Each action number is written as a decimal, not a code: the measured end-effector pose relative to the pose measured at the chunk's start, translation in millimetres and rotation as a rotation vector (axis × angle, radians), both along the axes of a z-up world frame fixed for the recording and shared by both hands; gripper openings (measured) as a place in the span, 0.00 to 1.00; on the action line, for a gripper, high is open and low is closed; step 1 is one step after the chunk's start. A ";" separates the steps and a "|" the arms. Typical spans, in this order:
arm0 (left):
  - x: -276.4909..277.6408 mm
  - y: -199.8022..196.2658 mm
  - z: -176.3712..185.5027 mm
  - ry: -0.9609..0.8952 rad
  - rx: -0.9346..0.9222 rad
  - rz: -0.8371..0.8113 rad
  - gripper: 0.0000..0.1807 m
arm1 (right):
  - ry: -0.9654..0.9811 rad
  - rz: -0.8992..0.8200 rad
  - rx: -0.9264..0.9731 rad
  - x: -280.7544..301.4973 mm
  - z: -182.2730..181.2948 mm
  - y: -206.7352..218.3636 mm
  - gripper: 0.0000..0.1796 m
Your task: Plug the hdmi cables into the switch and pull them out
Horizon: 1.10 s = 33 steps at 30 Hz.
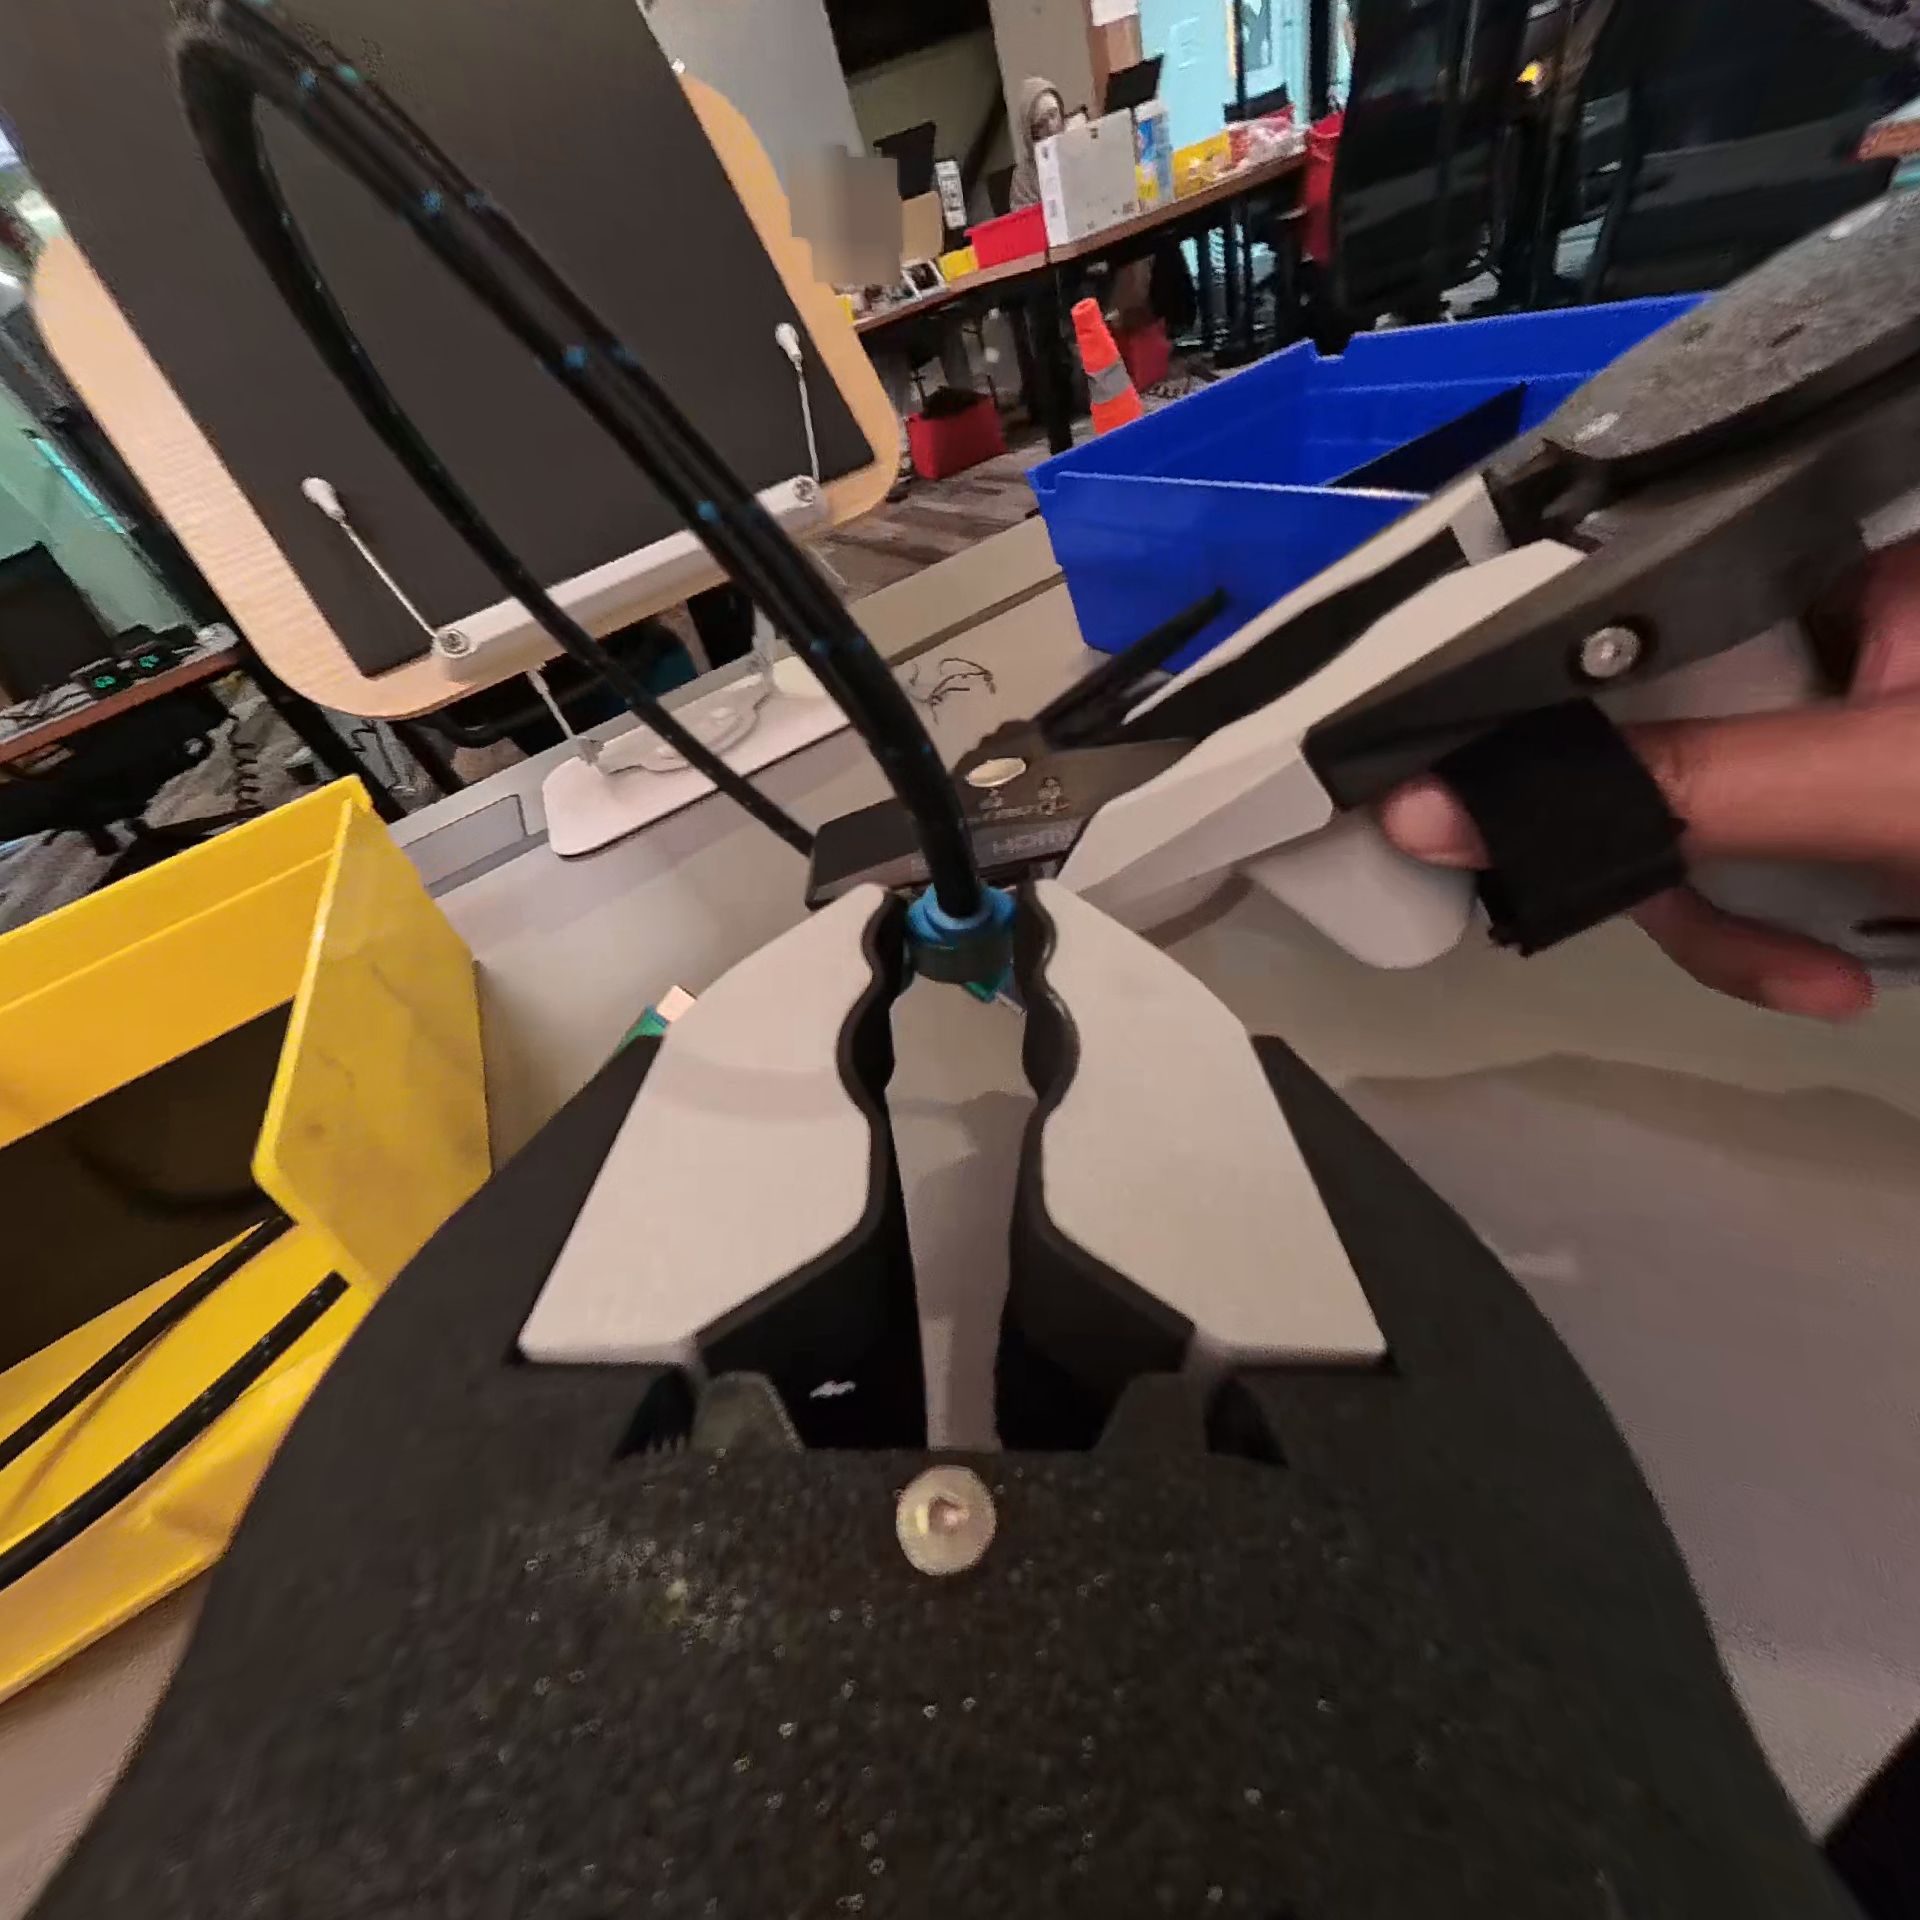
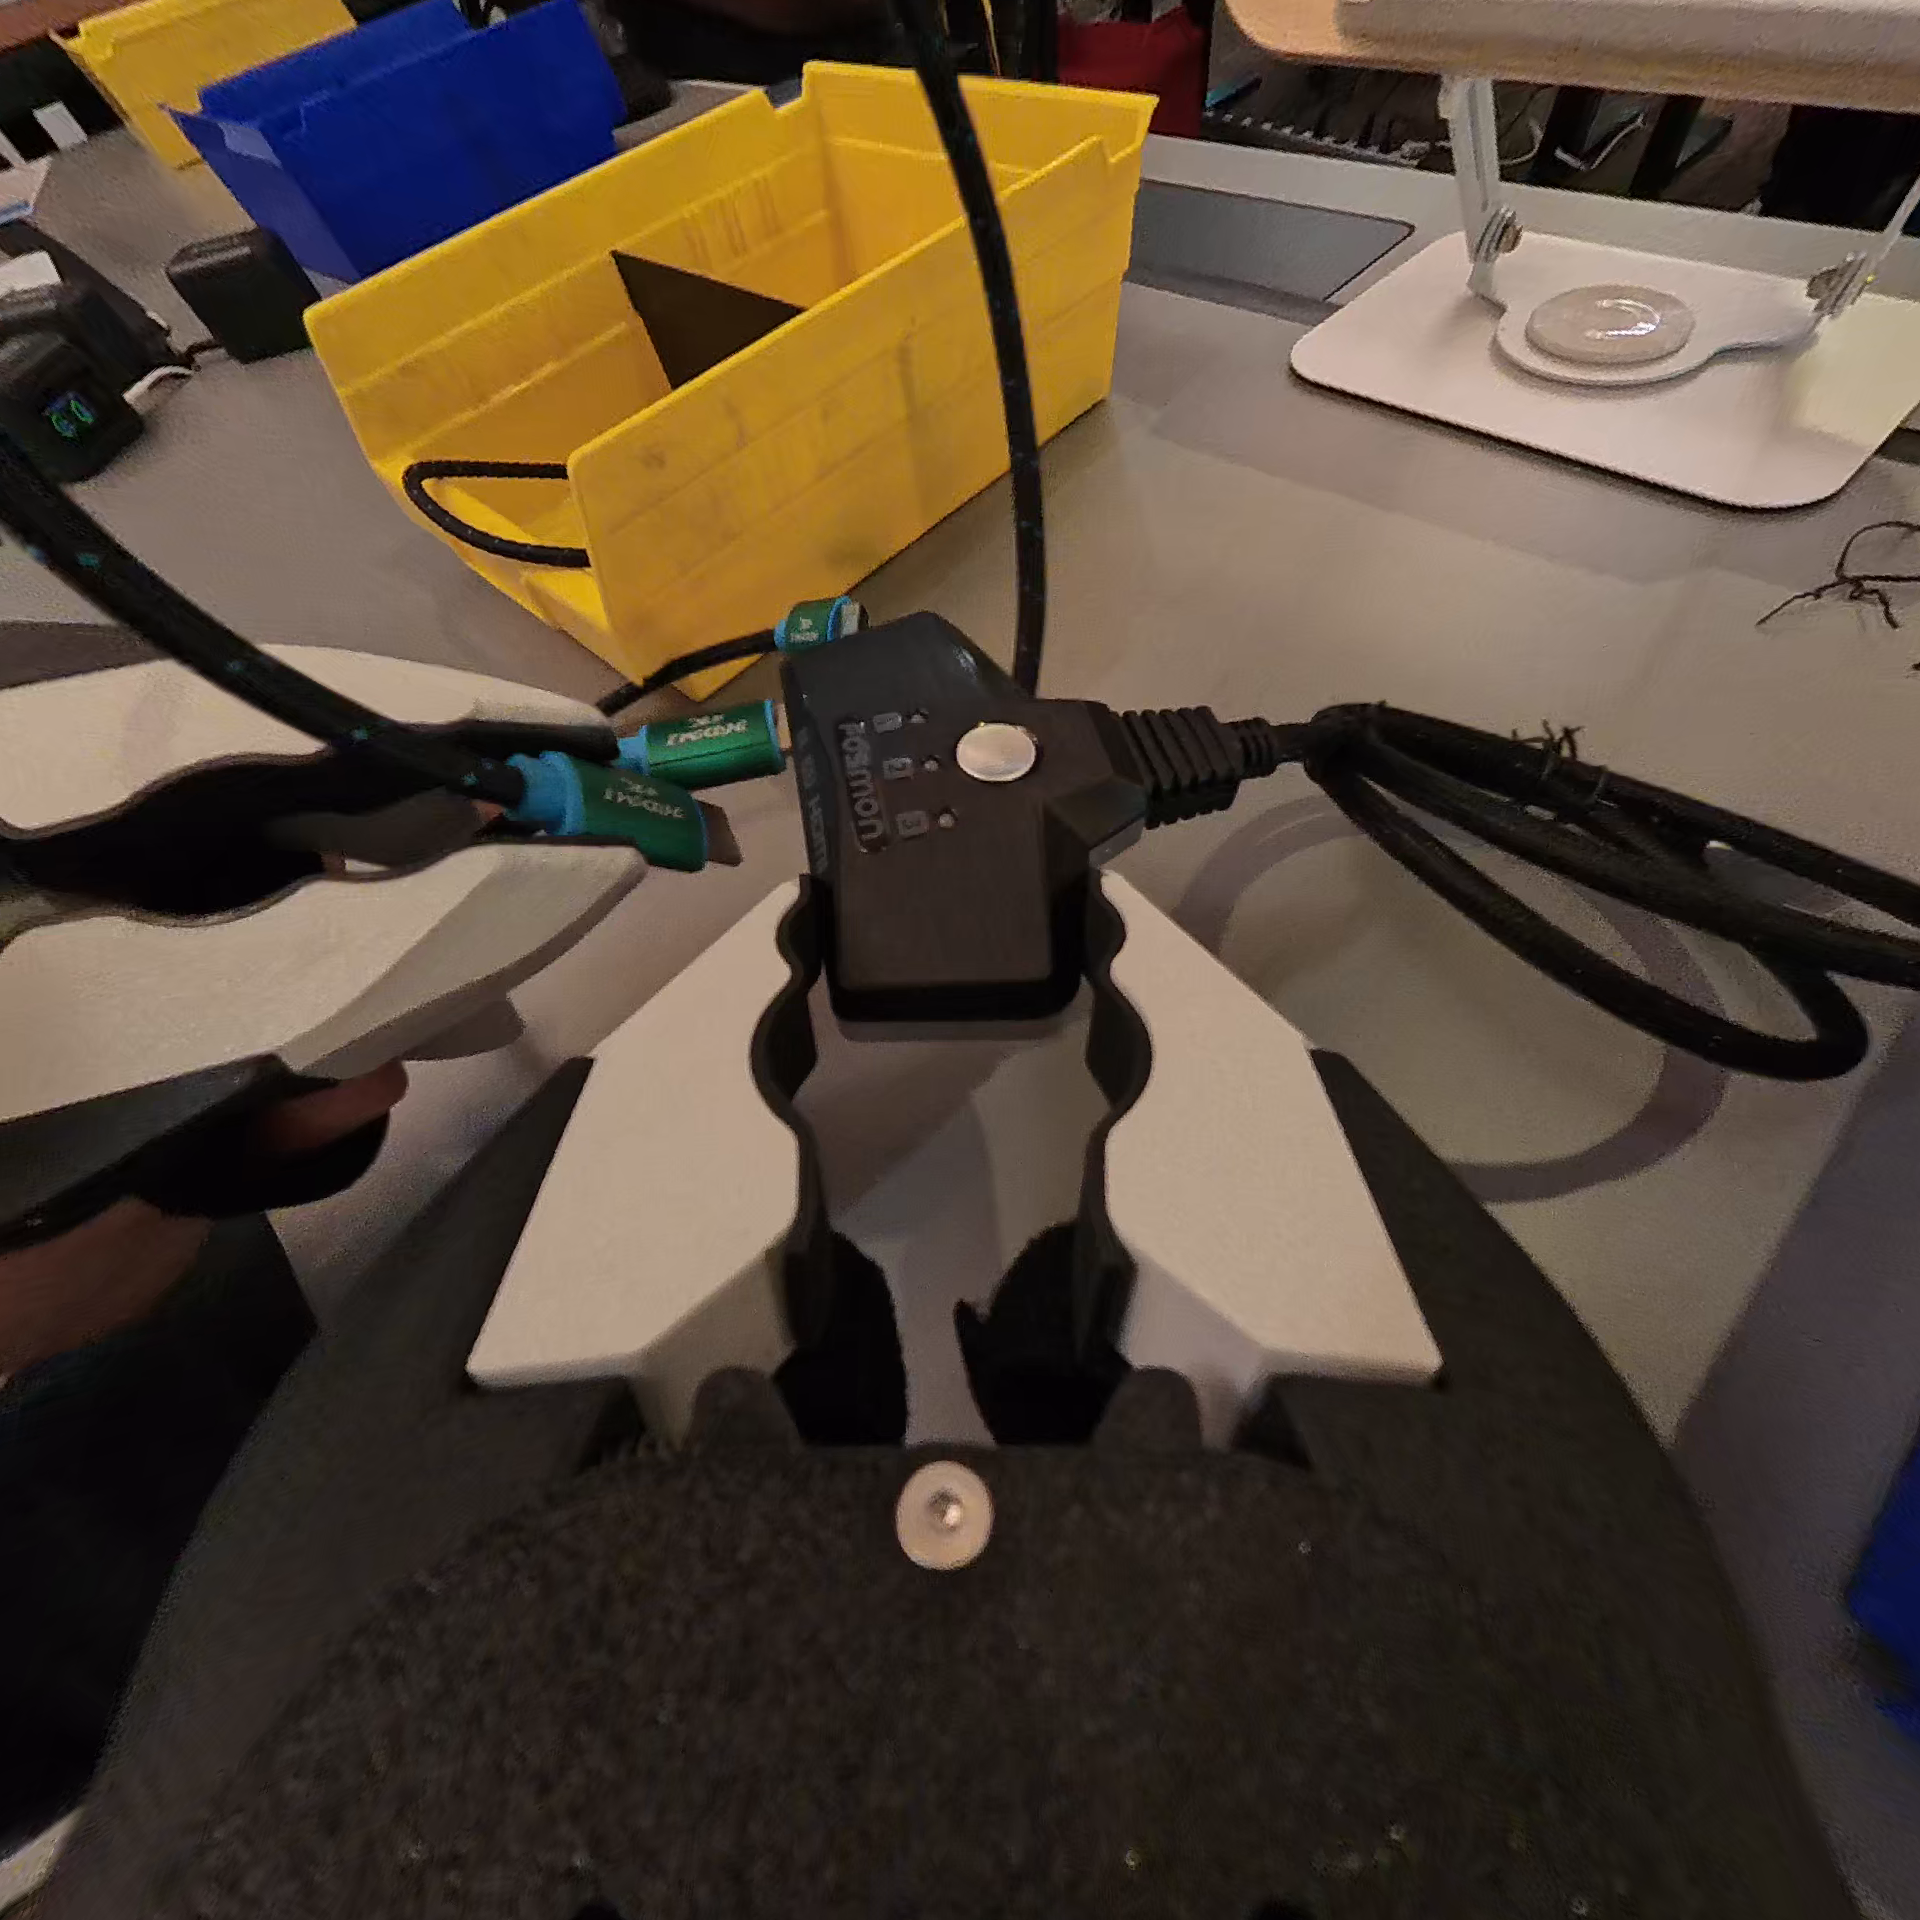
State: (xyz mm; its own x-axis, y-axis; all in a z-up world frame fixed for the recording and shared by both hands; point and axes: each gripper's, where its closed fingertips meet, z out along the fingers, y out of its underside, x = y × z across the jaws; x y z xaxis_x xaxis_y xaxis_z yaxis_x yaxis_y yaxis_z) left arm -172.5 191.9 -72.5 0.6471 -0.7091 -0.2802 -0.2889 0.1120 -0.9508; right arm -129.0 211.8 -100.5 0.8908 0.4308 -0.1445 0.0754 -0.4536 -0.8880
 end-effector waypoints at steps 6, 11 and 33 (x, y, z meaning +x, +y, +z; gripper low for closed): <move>-0.7 -18.6 29.4 -0.178 0.025 -0.047 0.11 | 0.004 -0.049 0.016 2.4 -1.0 2.9 0.28; 14.6 -35.8 35.8 -0.206 0.111 -0.139 0.11 | 0.091 -0.032 -0.012 -3.6 -4.9 4.9 0.28; 7.4 -38.0 -19.0 0.032 -0.041 -0.159 0.11 | 0.802 0.533 -0.184 -29.2 59.0 -40.3 0.27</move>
